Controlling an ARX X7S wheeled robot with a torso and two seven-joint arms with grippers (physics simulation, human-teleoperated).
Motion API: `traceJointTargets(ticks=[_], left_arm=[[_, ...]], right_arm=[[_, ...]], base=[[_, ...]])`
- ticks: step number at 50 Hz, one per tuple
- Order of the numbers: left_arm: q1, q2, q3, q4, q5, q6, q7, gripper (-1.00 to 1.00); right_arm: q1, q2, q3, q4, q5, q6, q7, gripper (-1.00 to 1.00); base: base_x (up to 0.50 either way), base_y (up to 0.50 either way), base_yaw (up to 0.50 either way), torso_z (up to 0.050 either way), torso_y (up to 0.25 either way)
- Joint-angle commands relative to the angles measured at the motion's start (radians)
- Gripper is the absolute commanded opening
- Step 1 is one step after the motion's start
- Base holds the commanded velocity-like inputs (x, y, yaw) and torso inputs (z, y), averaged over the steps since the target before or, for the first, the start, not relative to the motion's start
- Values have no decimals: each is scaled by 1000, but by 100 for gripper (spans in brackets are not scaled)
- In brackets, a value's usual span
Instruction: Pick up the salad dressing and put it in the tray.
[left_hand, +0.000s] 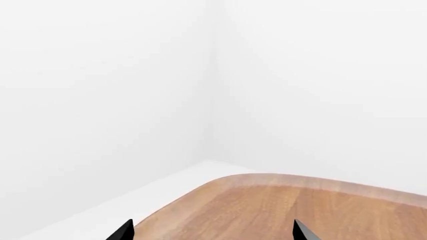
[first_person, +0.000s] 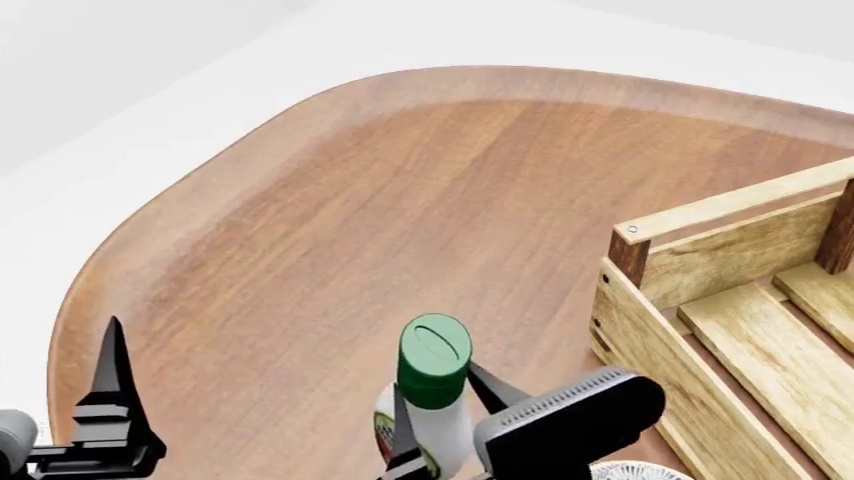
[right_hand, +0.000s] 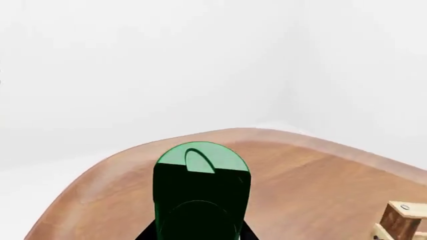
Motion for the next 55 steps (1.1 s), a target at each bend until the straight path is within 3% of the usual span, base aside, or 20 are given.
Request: traceJointTargets(ticks=[1, 19, 36, 55], left_arm=[[1, -3, -2, 1, -7, 3, -4, 100], [-7, -10, -10, 2, -23, 5, -8, 100], [-7, -13, -8, -8, -25, 13, -12, 100], [-5, -17, 0, -10, -21, 19, -19, 100]], right_arm=[[56, 31, 71, -94, 13, 89, 56, -100], [197, 87, 247, -83, 44, 228, 158, -100], [322, 167, 314, 21, 1, 298, 204, -100], [389, 186, 314, 341, -101, 157, 224, -100]], base=[[0, 0, 0, 0, 0], [0, 0, 0, 0, 1], [0, 0, 0, 0, 1], [0, 0, 0, 0, 1]])
